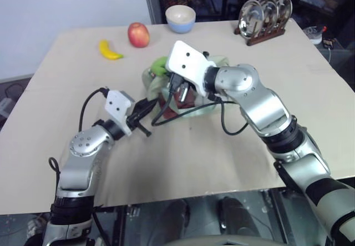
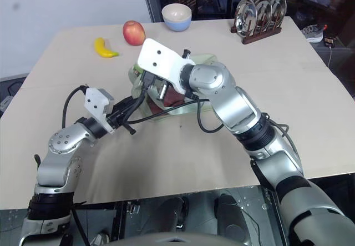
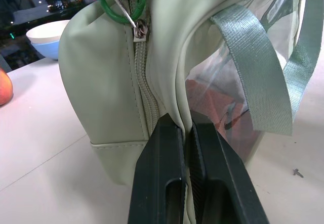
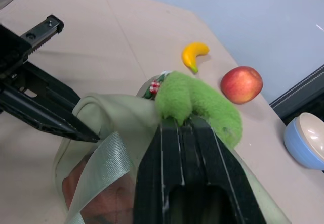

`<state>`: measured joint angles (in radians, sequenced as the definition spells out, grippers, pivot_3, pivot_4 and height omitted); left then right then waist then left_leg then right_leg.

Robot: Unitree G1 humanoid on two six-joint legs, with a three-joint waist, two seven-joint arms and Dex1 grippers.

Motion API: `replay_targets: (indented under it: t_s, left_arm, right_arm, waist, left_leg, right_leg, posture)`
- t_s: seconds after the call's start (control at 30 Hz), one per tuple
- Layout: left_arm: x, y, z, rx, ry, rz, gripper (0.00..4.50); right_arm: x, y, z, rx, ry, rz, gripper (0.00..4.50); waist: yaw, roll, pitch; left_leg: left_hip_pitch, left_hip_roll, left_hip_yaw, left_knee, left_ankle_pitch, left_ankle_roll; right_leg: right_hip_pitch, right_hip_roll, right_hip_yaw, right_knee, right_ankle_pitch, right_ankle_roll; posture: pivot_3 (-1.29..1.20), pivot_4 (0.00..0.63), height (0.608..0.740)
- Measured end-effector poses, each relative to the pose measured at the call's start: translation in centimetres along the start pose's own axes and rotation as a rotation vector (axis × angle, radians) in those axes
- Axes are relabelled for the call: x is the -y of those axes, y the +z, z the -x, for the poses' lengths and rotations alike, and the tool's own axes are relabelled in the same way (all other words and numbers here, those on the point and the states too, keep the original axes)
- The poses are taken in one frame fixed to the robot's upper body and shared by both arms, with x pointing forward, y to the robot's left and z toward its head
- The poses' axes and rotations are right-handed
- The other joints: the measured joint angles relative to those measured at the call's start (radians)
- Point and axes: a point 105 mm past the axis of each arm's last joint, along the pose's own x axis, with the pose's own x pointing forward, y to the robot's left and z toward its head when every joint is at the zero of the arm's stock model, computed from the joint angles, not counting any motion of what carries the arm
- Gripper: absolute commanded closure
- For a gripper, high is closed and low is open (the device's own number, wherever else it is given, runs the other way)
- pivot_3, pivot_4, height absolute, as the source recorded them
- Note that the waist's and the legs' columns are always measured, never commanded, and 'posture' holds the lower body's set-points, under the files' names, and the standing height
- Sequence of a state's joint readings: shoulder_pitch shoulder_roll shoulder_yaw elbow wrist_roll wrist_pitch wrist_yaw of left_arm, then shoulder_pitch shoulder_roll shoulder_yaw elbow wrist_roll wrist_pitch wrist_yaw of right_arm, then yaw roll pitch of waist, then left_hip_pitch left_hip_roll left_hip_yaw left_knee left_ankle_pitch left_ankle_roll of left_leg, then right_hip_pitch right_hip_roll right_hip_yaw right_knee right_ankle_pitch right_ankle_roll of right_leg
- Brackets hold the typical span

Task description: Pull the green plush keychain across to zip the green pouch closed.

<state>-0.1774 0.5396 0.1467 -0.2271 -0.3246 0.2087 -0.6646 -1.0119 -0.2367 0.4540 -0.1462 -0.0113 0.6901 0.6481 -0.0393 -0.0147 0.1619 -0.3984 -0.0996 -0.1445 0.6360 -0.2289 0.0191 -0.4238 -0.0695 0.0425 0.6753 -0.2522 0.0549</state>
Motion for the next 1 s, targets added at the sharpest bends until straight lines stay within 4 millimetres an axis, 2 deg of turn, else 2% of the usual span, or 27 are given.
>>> replay_targets:
  t_s: [0.2, 0.33, 0.43, 0.53, 0.8, 0.87, 1.0]
  left_arm:
    - [0.0, -0.3, 0.3, -0.003, 0.013, -0.008, 4.5]
    - [0.0, -0.4, 0.5, -0.003, 0.034, -0.006, 4.5]
    - [-0.4, -0.7, 0.6, -0.004, 0.068, -0.007, 4.5]
    - [-0.8, -1.0, 0.8, -0.013, 0.103, -0.021, 4.5]
    - [-2.5, -1.9, 1.5, -0.025, 0.214, 0.007, 4.5]
    - [-2.7, -2.1, 1.6, -0.028, 0.225, 0.012, 4.5]
    - [-3.4, -2.2, 1.6, -0.032, 0.267, 0.019, 4.5]
  right_arm:
    - [1.0, 0.7, 0.5, 0.045, -0.036, 0.01, 4.45]
    - [3.6, 1.2, 1.2, 0.044, -0.126, 0.071, 4.45]
    - [5.9, 0.4, 2.1, 0.002, -0.216, 0.133, 4.45]
    - [8.0, -1.0, 3.1, -0.049, -0.307, 0.163, 4.45]
    - [13.4, -5.1, 7.5, -0.197, -0.538, 0.194, 4.45]
    - [13.4, -6.6, 8.0, -0.234, -0.54, 0.176, 4.45]
    - [12.0, -12.4, 9.3, -0.361, -0.555, 0.095, 4.45]
  waist:
    - [0.0, 0.0, 0.0]
    - [0.0, 0.0, 0.0]
    - [0.0, 0.0, 0.0]
    - [-0.003, 0.0, 0.0]
    - [-0.003, 0.0, 0.0]
    - [-0.003, 0.0, 0.0]
    - [-0.002, 0.0, 0.0]
  left_leg:
    - [0.0, 0.0, 0.0, 0.0, 0.0, 0.0]
    - [0.0, 0.0, 0.0, 0.0, 0.0, 0.0]
    - [0.0, 0.0, 0.0, 0.0, 0.0, 0.0]
    - [0.0, 0.0, 0.001, 0.0, 0.0, 0.0]
    - [0.001, 0.0, 0.002, 0.0, 0.0, 0.0]
    - [0.001, 0.0, 0.002, 0.0, 0.0, 0.0]
    - [0.001, 0.0, 0.003, 0.0, 0.0, 0.0]
  right_leg:
    - [0.0, 0.0, 0.0, 0.0, 0.0, 0.0]
    - [0.0, 0.0, 0.0, 0.001, 0.0, 0.0]
    - [0.0, 0.0, 0.0, 0.001, 0.0, 0.0]
    - [-0.001, 0.0, 0.001, 0.001, 0.0, 0.0]
    - [-0.001, 0.001, 0.002, 0.002, 0.0, 0.0]
    - [-0.001, 0.001, 0.002, 0.002, 0.0, 0.0]
    - [-0.001, 0.0, 0.003, 0.002, 0.0, 0.0]
  posture:
    - [0.0, 0.15, 0.74]
    - [0.0, 0.15, 0.74]
    - [0.0, 0.15, 0.74]
    - [0.0, 0.15, 0.74]
    - [0.0, 0.15, 0.74]
    - [0.0, 0.15, 0.74]
    - [0.0, 0.15, 0.74]
